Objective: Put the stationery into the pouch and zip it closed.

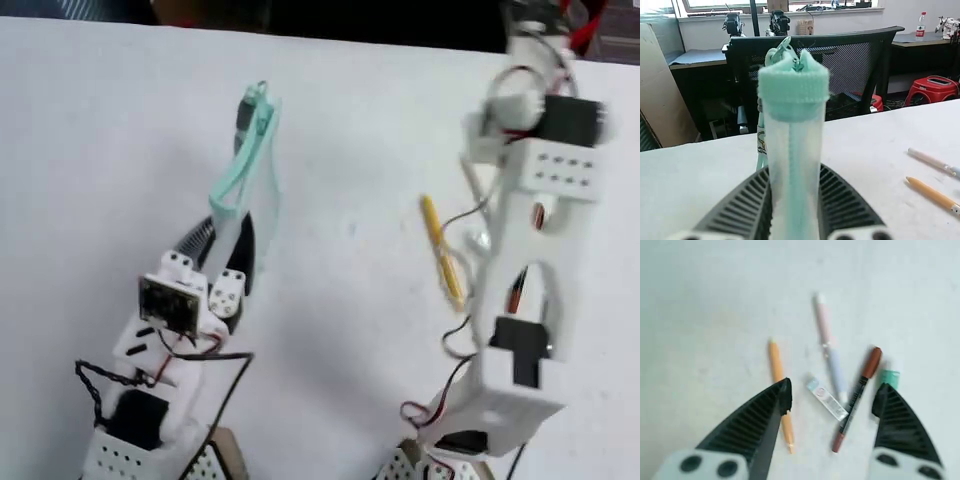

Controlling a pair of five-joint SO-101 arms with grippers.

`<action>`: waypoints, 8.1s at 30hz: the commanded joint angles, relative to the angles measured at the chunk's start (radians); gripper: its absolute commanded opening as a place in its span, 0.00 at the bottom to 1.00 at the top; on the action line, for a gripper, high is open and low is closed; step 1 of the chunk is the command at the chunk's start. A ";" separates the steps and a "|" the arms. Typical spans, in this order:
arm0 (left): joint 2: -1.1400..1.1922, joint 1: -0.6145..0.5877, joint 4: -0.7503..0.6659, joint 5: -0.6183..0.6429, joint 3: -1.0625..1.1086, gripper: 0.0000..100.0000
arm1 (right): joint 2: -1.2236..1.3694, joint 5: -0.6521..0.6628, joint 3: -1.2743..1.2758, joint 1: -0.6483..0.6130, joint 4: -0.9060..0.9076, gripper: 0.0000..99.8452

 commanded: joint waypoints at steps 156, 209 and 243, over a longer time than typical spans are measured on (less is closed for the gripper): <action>0.007 -0.067 0.008 -0.055 0.054 0.14 | 0.255 1.260 0.988 0.639 -1.122 0.16; 0.007 -0.065 0.008 -0.055 0.054 0.14 | 0.160 0.990 0.996 0.529 -1.141 0.02; 0.007 -0.002 0.017 -0.055 0.052 0.17 | -1.432 0.807 0.990 -0.145 -0.631 0.02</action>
